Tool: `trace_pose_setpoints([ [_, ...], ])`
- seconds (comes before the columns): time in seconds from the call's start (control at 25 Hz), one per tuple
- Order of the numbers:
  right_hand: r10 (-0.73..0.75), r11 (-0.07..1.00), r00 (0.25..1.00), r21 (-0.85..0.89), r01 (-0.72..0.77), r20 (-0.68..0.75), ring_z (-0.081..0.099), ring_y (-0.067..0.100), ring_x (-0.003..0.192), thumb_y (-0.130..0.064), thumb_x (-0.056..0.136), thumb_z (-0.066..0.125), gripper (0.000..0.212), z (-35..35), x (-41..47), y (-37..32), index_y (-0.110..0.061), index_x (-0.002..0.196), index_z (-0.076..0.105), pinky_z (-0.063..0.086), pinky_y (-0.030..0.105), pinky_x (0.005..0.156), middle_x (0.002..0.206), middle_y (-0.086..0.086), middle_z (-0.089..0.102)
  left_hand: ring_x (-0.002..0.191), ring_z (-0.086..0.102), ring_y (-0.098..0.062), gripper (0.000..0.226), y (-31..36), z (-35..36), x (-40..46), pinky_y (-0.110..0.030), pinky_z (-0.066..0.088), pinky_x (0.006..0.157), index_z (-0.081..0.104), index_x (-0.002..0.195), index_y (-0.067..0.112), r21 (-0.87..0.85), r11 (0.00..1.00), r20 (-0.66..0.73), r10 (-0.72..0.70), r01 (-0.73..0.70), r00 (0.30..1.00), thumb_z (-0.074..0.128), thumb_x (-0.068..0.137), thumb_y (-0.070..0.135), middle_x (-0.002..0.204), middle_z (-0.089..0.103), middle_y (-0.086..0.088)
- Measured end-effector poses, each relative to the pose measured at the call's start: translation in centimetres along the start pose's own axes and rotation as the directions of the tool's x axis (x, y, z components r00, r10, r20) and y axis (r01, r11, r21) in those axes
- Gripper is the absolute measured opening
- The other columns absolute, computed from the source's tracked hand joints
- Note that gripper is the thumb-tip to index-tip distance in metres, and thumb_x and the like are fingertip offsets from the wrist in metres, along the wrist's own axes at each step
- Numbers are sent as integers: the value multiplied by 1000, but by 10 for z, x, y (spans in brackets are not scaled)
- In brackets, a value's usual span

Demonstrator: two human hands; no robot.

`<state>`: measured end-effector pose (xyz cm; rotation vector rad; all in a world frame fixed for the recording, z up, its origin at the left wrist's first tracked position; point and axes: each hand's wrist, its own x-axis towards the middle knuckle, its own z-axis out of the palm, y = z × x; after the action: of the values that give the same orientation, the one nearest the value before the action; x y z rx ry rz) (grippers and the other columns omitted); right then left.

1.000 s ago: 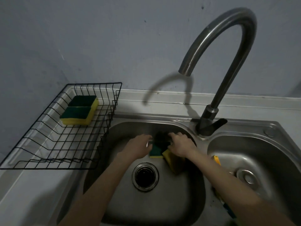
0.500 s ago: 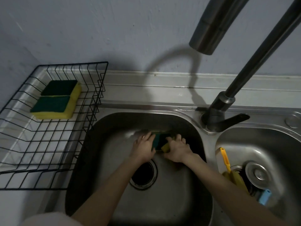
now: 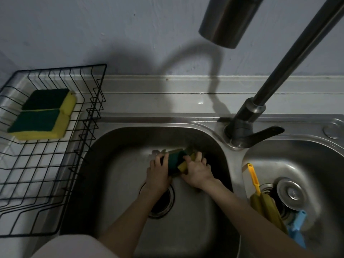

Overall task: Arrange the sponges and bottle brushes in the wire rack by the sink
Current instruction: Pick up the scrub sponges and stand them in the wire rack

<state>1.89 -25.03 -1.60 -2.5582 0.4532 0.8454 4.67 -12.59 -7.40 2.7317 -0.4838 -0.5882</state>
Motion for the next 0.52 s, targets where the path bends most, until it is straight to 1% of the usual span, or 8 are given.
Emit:
trace_pose_setpoints([
  [0.12, 3, 999, 1000, 47, -1, -25, 28, 40, 131, -31, 85, 56, 66, -1, -3, 3, -21, 142, 25, 27, 46, 112, 143, 21, 17, 120, 35, -31, 77, -1, 2, -5, -40, 39, 95, 15, 140, 16, -22, 998, -18, -53, 53, 998, 61, 80, 30, 136, 30, -15],
  [0.28, -34, 994, 996, 97, 42, -82, 32, 38, 127, -32, 86, 56, 59, -7, -13, 5, -18, 137, 30, 29, 45, 109, 138, 20, 25, 117, 35, -30, 67, -1, -6, -12, -37, 38, 93, 29, 131, 12, 42, 997, -19, -63, 64, 998, 60, 78, 39, 129, 35, -15],
  [0.4, -75, 986, 980, 134, 101, -183, 34, 36, 125, -35, 84, 57, 57, -22, -25, 5, -20, 134, 33, 31, 42, 106, 133, 18, 32, 121, 33, -30, 68, -1, -24, -17, -39, 35, 98, 31, 129, 8, 61, 996, -42, -69, 72, 997, 61, 77, 41, 131, 36, -16],
  [0.52, -102, 971, 959, 184, 154, -263, 36, 35, 123, -34, 83, 58, 56, -38, -40, 4, -19, 132, 35, 33, 39, 105, 129, 18, 36, 125, 33, -31, 70, 1, -44, -22, -42, 34, 103, 30, 131, 7, 4, 998, -75, -66, 67, 995, 63, 77, 35, 136, 35, -16],
])
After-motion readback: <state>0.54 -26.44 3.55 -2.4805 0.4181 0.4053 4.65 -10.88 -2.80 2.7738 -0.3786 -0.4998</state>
